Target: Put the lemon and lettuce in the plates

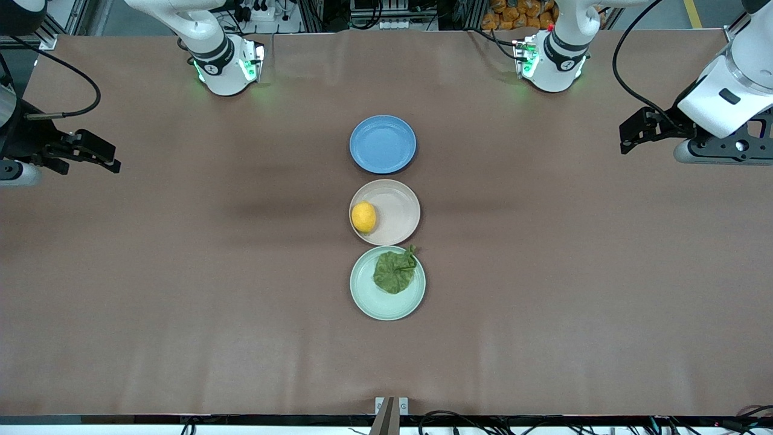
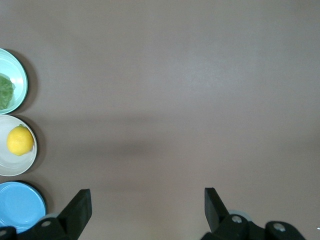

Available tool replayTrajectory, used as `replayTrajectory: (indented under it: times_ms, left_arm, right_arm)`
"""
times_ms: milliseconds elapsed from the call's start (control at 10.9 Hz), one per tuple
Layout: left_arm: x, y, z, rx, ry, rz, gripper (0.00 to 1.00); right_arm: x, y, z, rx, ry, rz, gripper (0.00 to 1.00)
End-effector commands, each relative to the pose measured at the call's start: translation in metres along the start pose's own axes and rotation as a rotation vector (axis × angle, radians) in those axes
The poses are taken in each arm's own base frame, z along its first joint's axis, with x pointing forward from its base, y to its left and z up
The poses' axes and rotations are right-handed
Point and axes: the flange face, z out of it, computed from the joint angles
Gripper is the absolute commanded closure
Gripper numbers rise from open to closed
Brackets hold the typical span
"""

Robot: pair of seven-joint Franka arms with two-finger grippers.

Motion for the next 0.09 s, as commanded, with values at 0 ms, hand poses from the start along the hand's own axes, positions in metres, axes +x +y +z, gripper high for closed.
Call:
replayTrajectory:
  times_ms: [0]
  left_arm:
    - [-0.0017,-0.0022,-0.0033,-0.016,-0.01,0.013,0.0]
  right_arm:
    - [-0.0026,0.004,-0.0035,-0.002,0.016,-0.001,0.0]
